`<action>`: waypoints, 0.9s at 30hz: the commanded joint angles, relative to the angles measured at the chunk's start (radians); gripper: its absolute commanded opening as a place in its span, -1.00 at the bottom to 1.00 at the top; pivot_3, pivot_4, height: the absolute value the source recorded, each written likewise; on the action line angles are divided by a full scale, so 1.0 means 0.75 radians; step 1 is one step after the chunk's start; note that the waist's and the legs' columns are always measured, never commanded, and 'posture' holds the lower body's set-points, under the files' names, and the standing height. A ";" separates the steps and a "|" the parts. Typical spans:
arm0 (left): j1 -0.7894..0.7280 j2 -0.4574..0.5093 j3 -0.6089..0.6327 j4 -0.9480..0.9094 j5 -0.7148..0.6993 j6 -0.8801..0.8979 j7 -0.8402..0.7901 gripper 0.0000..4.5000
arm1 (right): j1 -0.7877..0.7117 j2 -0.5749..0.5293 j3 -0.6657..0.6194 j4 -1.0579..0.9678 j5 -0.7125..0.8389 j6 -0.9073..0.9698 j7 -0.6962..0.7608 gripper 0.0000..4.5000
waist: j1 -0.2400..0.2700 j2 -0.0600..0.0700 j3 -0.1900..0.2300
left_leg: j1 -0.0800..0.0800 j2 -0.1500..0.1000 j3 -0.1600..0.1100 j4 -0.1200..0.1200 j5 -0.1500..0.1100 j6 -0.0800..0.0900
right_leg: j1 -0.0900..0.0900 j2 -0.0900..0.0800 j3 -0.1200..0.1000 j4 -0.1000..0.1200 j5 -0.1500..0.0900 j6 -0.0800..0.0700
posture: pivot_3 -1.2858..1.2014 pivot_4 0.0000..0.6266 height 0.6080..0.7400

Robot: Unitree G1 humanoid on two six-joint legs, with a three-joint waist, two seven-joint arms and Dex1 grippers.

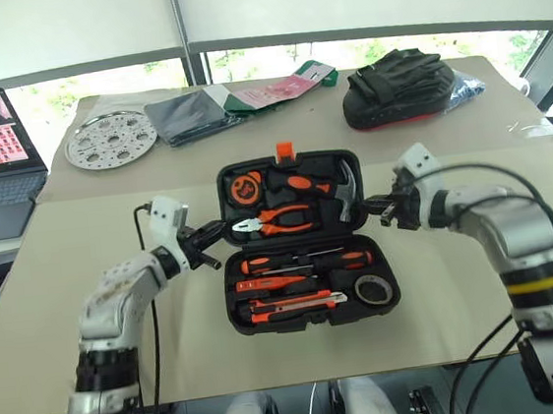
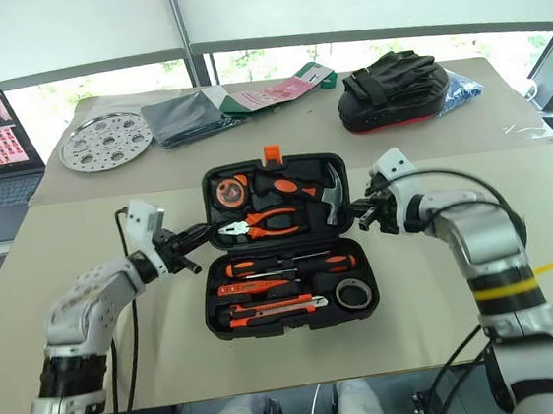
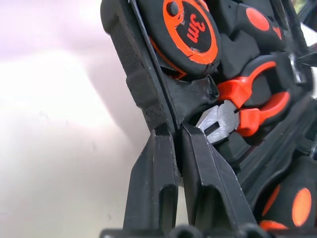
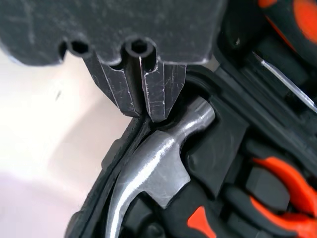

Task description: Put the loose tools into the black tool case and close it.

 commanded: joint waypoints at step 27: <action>0.315 0.315 -0.026 0.177 0.037 -0.801 -0.270 0.11 | 0.935 -0.388 -0.258 -0.182 0.111 -1.070 0.181 0.06 | 0.027 0.001 0.001 | 0.010 0.004 0.002 -0.001 -0.004 0.007 | 0.009 -0.004 0.001 -0.001 -0.003 -0.004 | 0.03 -0.52 1.00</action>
